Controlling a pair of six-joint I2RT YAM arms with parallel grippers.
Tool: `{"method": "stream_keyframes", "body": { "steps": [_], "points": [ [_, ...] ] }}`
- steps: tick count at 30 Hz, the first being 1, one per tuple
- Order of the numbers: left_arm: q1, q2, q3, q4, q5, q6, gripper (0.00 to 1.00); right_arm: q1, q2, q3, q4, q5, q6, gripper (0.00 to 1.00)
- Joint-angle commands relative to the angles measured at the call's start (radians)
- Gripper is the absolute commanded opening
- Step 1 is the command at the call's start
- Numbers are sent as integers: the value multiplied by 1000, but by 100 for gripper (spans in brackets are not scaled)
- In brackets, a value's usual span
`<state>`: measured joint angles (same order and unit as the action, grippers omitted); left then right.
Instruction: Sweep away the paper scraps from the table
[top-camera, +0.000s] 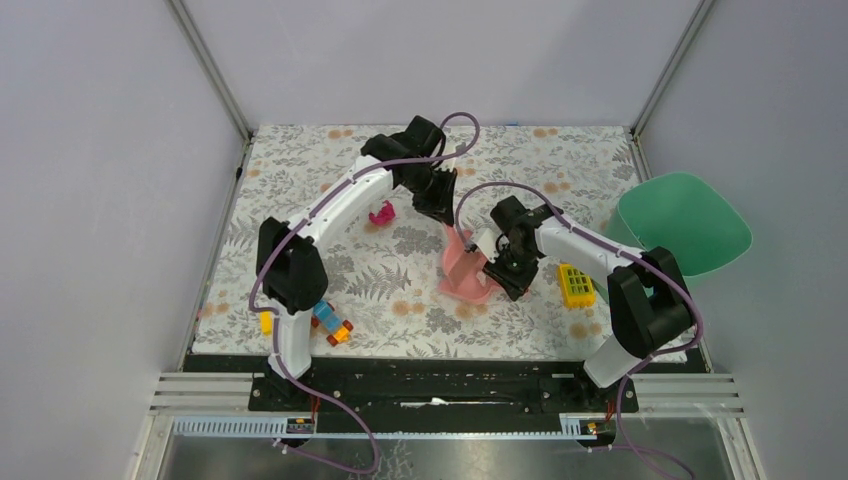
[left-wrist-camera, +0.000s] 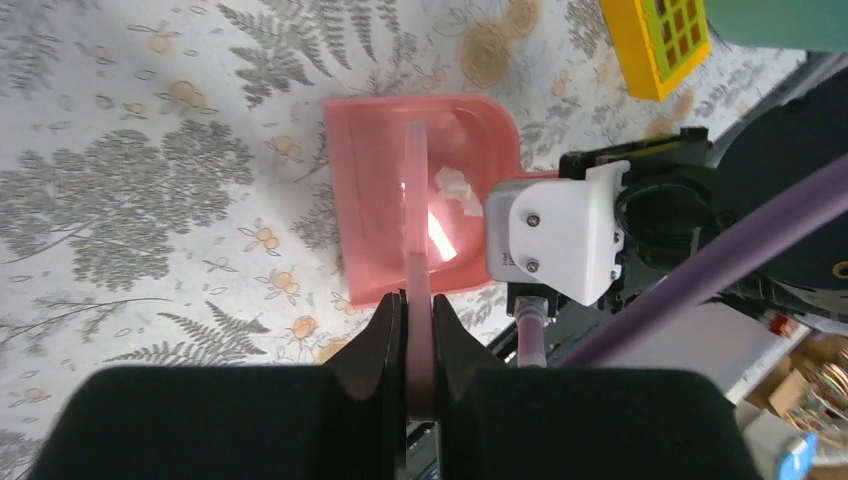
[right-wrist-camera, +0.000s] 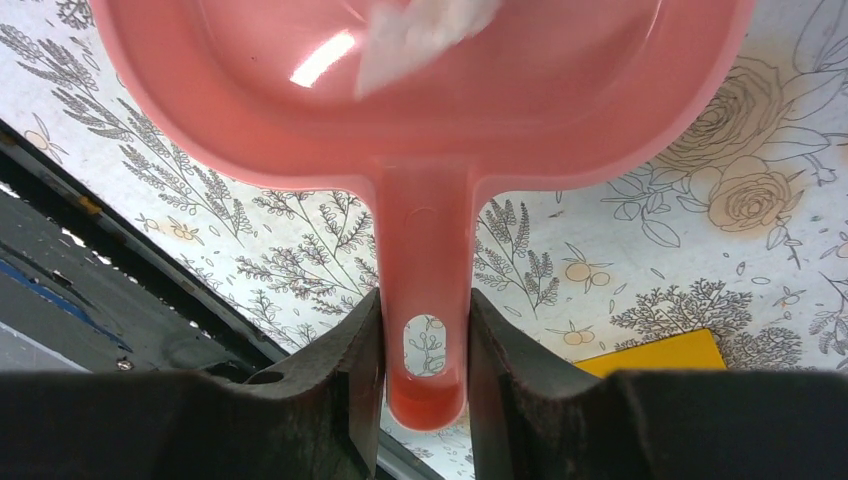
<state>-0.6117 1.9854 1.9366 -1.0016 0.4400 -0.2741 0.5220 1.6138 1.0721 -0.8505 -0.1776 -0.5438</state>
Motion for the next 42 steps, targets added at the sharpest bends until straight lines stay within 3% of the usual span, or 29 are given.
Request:
{"method": "stream_keyframes", "body": {
  "steps": [1,11,21,28,42],
  "points": [
    [6,-100,86,3,-177,19,0,9,-43,-47,38,0,-1,0],
    [5,-96,70,49,-880,201,0,9,-47,-96,70,3,5,0],
    [6,76,40,164,-1232,387,0,9,-30,-67,58,1,14,0],
    [10,209,80,144,-1127,378,0,9,4,-8,47,19,21,0],
    [9,66,19,84,-412,193,0,9,94,60,62,47,36,0]
  ]
}}
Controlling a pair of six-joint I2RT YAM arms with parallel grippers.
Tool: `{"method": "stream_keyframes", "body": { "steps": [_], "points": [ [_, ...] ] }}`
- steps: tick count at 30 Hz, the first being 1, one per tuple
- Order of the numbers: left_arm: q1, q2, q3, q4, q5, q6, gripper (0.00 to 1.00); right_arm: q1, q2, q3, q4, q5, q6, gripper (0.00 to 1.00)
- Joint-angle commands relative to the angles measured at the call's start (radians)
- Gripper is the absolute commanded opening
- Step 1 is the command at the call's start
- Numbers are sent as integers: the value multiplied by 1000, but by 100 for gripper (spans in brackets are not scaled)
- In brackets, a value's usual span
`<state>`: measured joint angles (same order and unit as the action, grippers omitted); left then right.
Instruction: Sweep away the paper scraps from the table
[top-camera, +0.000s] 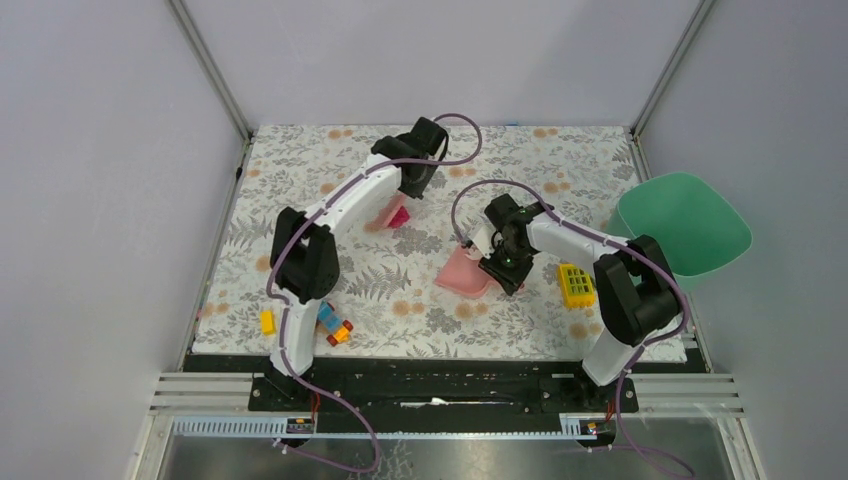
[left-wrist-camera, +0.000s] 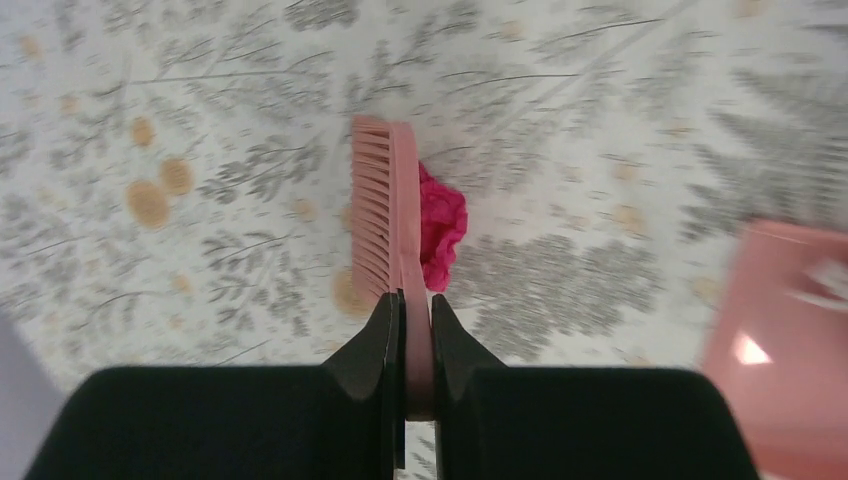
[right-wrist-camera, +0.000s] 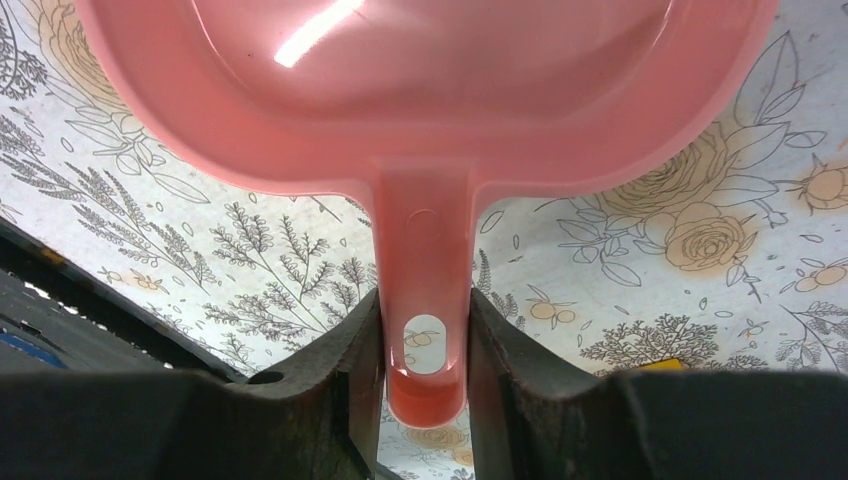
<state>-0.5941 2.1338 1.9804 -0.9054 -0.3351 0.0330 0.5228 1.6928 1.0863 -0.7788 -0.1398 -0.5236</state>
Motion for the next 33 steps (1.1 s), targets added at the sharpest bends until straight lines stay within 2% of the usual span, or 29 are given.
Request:
{"method": "stream_keyframes", "body": {
  "steps": [1,4,8,15,18,29,31,33],
  "points": [
    [-9,-92,-34,-18,413,-123,0,8,16,47,-10,9,17,0],
    [-11,-126,-61,-29,536,-148,0,9,21,46,-5,9,18,0],
    [-26,-160,-66,-56,627,-156,0,9,28,43,2,9,19,0],
    [-30,-211,-30,-80,650,-169,0,9,23,26,11,12,20,0],
    [-30,-238,-22,-85,627,-168,0,8,16,11,20,15,21,0],
    [-30,-265,-50,-73,341,-150,0,8,4,-12,39,11,19,0],
    [-30,-246,-50,-67,338,-147,0,8,4,-12,39,9,19,0],
    [-30,-223,-44,-67,404,-153,0,9,4,-13,39,9,19,0]
  ]
}}
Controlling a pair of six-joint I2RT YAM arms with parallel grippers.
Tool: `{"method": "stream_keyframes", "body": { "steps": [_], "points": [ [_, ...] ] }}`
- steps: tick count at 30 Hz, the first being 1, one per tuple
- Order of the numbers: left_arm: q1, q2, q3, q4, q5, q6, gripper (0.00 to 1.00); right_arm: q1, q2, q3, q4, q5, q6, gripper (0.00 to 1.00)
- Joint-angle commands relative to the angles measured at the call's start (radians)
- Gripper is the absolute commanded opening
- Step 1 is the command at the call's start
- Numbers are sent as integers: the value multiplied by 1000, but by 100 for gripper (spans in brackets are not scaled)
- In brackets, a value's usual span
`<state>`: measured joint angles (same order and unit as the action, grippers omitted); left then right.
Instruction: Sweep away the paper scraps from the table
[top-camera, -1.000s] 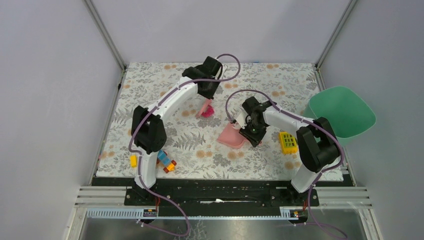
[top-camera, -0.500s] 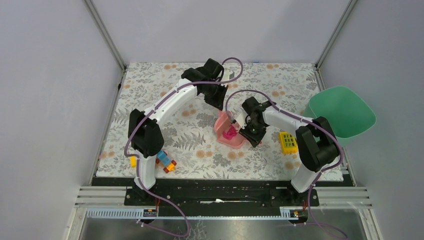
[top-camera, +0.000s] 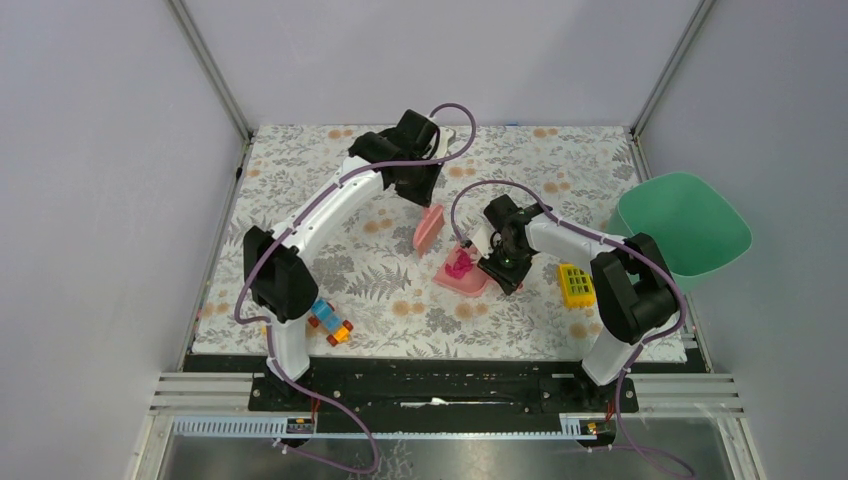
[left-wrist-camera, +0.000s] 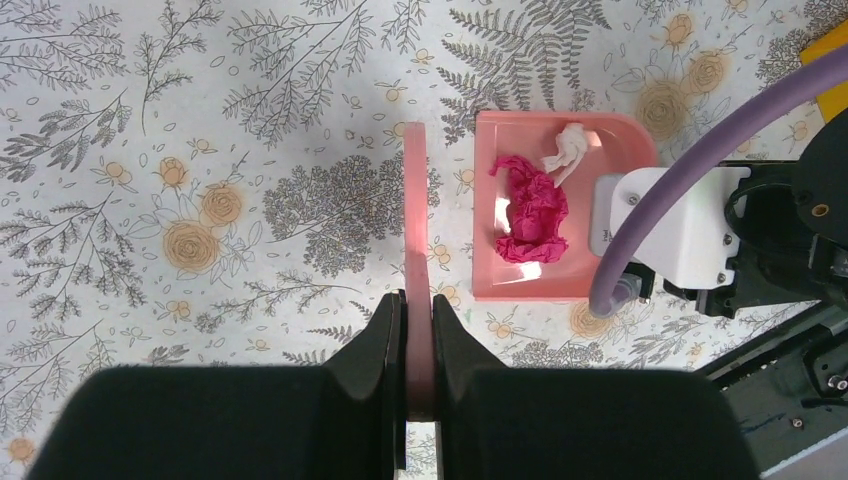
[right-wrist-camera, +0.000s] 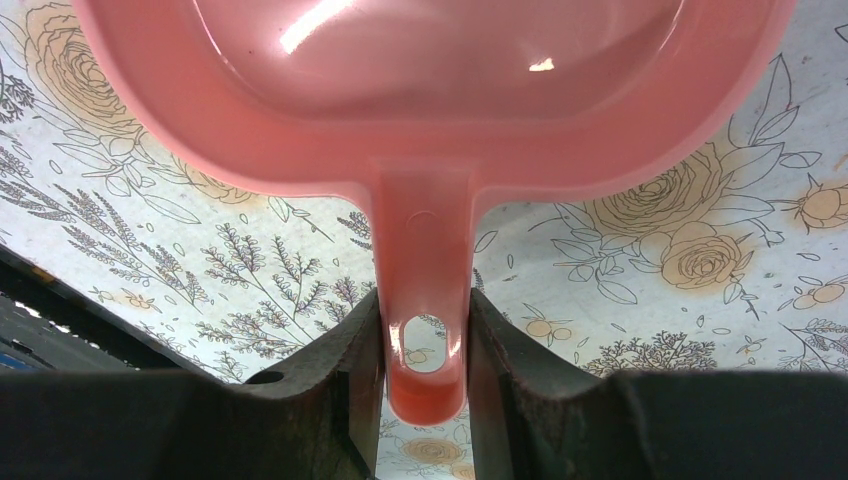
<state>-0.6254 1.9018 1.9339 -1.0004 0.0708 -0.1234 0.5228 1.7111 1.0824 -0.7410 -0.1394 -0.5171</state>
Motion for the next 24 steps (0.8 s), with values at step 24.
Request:
{"method": "stream_keyframes", "body": {
  "steps": [24],
  "points": [
    [-2,-15,54,-24,185,-61,0,9,-26,-30,24,26,8,0]
  ]
}}
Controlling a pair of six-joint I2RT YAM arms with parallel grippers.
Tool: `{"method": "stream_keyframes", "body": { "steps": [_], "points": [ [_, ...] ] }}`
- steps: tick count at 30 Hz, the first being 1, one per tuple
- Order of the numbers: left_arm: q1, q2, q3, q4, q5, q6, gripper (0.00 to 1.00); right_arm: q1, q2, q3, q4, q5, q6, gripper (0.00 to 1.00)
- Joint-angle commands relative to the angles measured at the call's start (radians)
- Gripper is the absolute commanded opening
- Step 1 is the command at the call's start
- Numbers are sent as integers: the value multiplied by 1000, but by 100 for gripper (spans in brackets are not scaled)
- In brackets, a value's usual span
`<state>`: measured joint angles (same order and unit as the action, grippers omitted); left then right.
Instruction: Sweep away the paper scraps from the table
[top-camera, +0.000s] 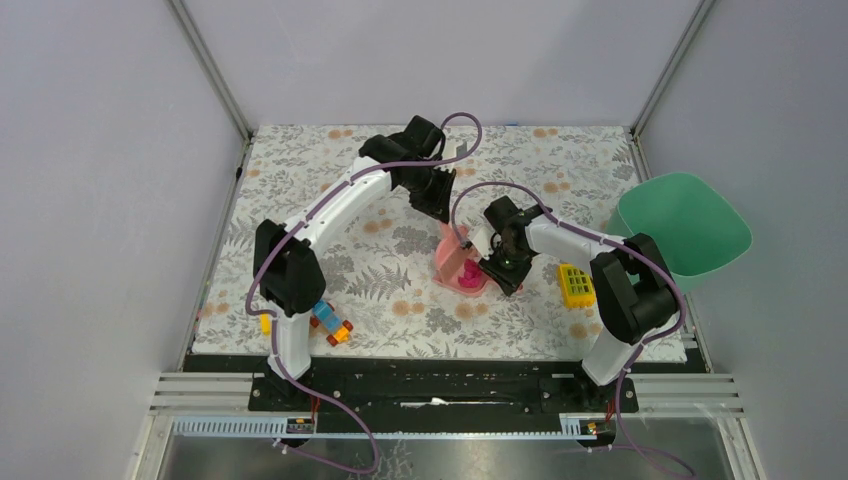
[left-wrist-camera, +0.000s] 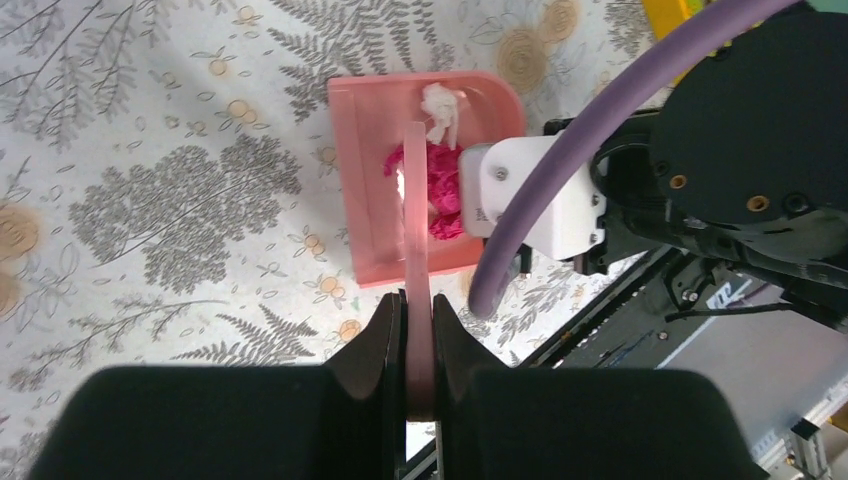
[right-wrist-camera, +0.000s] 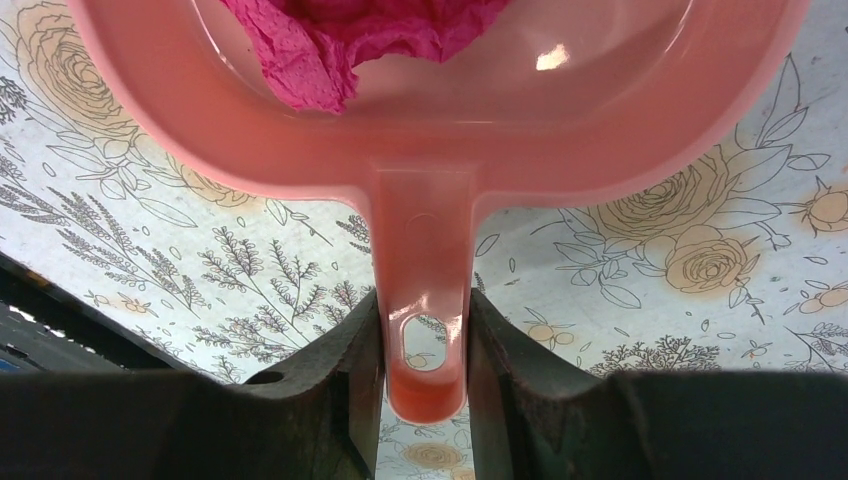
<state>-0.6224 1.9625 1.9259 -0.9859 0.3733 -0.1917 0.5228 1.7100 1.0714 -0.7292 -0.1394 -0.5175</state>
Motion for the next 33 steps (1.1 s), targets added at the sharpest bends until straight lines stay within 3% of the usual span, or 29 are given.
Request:
{"method": "stream_keyframes", "body": {
  "steps": [1,6,13,16,19,21,28,33],
  "points": [
    [-5,-80,72,-54,-155,11,0,9,-27,-23,18,28,7,0],
    [-5,-147,48,-41,-354,12,0,8,-29,-31,26,35,7,0],
    [16,-252,-198,168,-540,7,0,8,-62,-23,24,43,15,0],
    [164,-280,-301,313,-364,-79,0,7,-98,-4,7,40,19,0],
    [311,-327,-430,491,-63,-211,0,7,-134,27,-26,47,18,0],
    [364,-361,-528,617,32,-283,0,6,-157,57,-61,52,18,0],
    [392,-407,-721,830,80,-385,0,6,-227,183,-180,60,-9,0],
    [395,-420,-731,840,111,-421,0,8,-260,289,-295,95,-43,0]
  ]
}}
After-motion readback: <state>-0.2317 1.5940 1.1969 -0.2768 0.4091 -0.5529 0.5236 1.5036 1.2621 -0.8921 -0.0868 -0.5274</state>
